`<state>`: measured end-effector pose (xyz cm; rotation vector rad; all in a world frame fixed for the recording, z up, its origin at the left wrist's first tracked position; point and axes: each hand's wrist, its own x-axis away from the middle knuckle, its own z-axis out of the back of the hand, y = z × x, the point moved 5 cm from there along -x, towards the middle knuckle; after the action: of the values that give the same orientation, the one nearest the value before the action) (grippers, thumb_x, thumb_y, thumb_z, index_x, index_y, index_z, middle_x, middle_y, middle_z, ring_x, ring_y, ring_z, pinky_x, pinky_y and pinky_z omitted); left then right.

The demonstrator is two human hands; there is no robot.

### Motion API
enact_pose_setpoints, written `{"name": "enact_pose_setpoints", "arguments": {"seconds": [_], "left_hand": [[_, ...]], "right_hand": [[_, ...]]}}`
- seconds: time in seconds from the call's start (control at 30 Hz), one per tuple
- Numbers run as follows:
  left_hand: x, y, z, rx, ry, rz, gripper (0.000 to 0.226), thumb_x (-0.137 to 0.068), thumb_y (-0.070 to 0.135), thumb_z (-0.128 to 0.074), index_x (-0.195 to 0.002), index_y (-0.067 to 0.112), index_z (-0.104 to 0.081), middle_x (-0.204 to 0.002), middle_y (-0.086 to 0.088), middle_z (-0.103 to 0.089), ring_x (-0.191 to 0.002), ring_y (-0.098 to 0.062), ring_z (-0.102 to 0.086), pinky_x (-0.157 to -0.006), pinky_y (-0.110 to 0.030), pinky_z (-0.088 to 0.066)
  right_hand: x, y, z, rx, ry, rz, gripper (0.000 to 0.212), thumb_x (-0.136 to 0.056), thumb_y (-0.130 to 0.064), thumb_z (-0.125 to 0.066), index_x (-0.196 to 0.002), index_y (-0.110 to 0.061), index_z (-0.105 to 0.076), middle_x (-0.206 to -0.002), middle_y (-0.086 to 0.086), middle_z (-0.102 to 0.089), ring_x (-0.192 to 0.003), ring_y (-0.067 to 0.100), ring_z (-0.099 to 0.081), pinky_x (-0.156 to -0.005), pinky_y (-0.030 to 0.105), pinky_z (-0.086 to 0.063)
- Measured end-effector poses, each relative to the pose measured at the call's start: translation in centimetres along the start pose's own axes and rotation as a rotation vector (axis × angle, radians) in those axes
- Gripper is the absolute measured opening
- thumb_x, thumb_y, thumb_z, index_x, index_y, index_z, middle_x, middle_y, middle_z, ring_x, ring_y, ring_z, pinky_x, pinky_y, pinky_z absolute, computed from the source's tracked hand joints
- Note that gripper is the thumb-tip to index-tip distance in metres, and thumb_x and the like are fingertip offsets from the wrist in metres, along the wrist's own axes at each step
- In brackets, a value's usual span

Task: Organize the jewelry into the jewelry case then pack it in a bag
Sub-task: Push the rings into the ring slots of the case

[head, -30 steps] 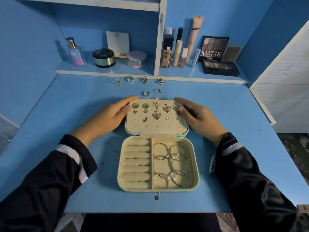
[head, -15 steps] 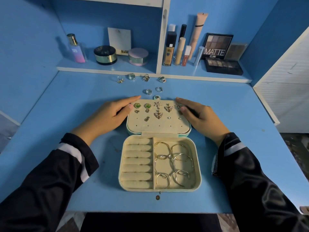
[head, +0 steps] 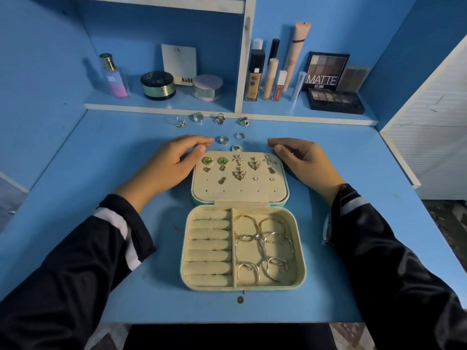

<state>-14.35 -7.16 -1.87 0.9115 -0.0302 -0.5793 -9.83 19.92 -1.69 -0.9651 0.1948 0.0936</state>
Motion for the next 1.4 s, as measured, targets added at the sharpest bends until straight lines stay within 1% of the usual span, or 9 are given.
{"name": "enact_pose_setpoints", "arguments": {"seconds": [0.23,0.47,0.57,0.63,0.73,0.83,1.17,1.3,1.4], "left_hand": [[-4.3,0.1,0.1,-0.101,0.01,-0.104,0.025,-0.102,0.022,-0.051,-0.12,0.021,-0.068,-0.116,0.019,-0.062,-0.111,0.015,-0.051,-0.095,-0.006,-0.036],[-6.8,-0.6,-0.3,-0.105,-0.031,-0.141,0.022,-0.087,0.03,-0.071,-0.107,0.02,-0.075,-0.109,0.009,-0.07,-0.107,-0.003,-0.062,-0.1,-0.027,-0.046],[-6.9,-0.7,-0.7,-0.07,-0.042,-0.157,0.027,-0.084,0.032,-0.073,-0.106,0.019,-0.076,-0.108,0.008,-0.07,-0.105,-0.005,-0.063,-0.1,-0.03,-0.047],[-6.8,-0.6,-1.0,-0.058,-0.065,-0.171,0.026,-0.082,0.033,-0.074,-0.105,0.019,-0.076,-0.106,0.008,-0.071,-0.104,-0.007,-0.065,-0.099,-0.031,-0.048],[-6.8,-0.7,-1.1,-0.058,-0.076,-0.177,0.024,-0.083,0.031,-0.074,-0.105,0.02,-0.076,-0.107,0.007,-0.071,-0.104,-0.008,-0.065,-0.099,-0.032,-0.048],[-6.7,-0.7,-1.1,-0.066,-0.077,-0.187,0.025,-0.084,0.033,-0.072,-0.105,0.019,-0.076,-0.107,0.007,-0.071,-0.102,-0.006,-0.065,-0.098,-0.029,-0.049],[-6.7,-0.6,-0.9,-0.146,0.036,-0.257,0.018,-0.093,0.022,-0.067,-0.104,0.012,-0.075,-0.103,0.006,-0.073,-0.097,-0.003,-0.066,-0.09,-0.025,-0.051],[-6.6,-0.5,-0.6,-0.161,0.083,-0.262,0.018,-0.093,0.02,-0.066,-0.106,0.011,-0.075,-0.103,0.009,-0.072,-0.096,0.0,-0.066,-0.089,-0.015,-0.049],[-6.6,-0.5,-0.5,-0.163,0.094,-0.26,0.018,-0.093,0.018,-0.066,-0.108,0.012,-0.074,-0.101,0.008,-0.073,-0.096,0.001,-0.066,-0.088,-0.013,-0.048]], "right_hand": [[-5.0,0.2,-0.9,0.093,0.049,0.064,0.024,-0.092,-0.019,-0.066,-0.114,-0.012,-0.071,-0.105,0.0,-0.072,-0.093,0.004,-0.065,-0.083,0.004,-0.043],[-8.9,0.6,-2.3,0.231,0.025,0.203,0.028,-0.09,-0.011,-0.065,-0.117,-0.015,-0.07,-0.102,0.006,-0.069,-0.083,0.011,-0.058,-0.075,0.003,-0.038],[-9.3,0.8,-2.8,0.254,0.016,0.247,0.03,-0.09,-0.01,-0.065,-0.119,-0.014,-0.069,-0.1,0.005,-0.066,-0.076,0.002,-0.052,-0.074,0.002,-0.033],[-9.3,0.8,-3.1,0.28,0.005,0.29,0.03,-0.091,-0.009,-0.063,-0.12,-0.014,-0.068,-0.099,0.006,-0.064,-0.073,0.005,-0.048,-0.073,0.002,-0.033],[-9.2,0.9,-3.4,0.315,-0.026,0.323,0.029,-0.092,-0.01,-0.062,-0.12,-0.014,-0.068,-0.105,0.006,-0.062,-0.083,0.008,-0.05,-0.078,0.002,-0.032],[-9.3,1.0,-3.4,0.301,-0.027,0.327,0.025,-0.092,-0.009,-0.062,-0.116,-0.013,-0.07,-0.108,0.006,-0.063,-0.088,0.008,-0.052,-0.081,0.003,-0.033],[-9.1,0.8,-2.8,0.21,0.03,0.301,0.011,-0.086,-0.008,-0.069,-0.097,-0.009,-0.073,-0.092,0.001,-0.067,-0.082,0.006,-0.055,-0.077,0.007,-0.039],[-8.9,0.7,-2.6,0.187,0.03,0.258,0.012,-0.086,-0.008,-0.069,-0.097,-0.009,-0.071,-0.09,-0.001,-0.065,-0.08,0.003,-0.054,-0.079,0.01,-0.042],[-8.9,0.8,-2.5,0.137,0.026,0.205,0.018,-0.087,-0.015,-0.069,-0.105,-0.014,-0.07,-0.093,0.002,-0.068,-0.081,0.006,-0.059,-0.082,0.02,-0.049]]}}
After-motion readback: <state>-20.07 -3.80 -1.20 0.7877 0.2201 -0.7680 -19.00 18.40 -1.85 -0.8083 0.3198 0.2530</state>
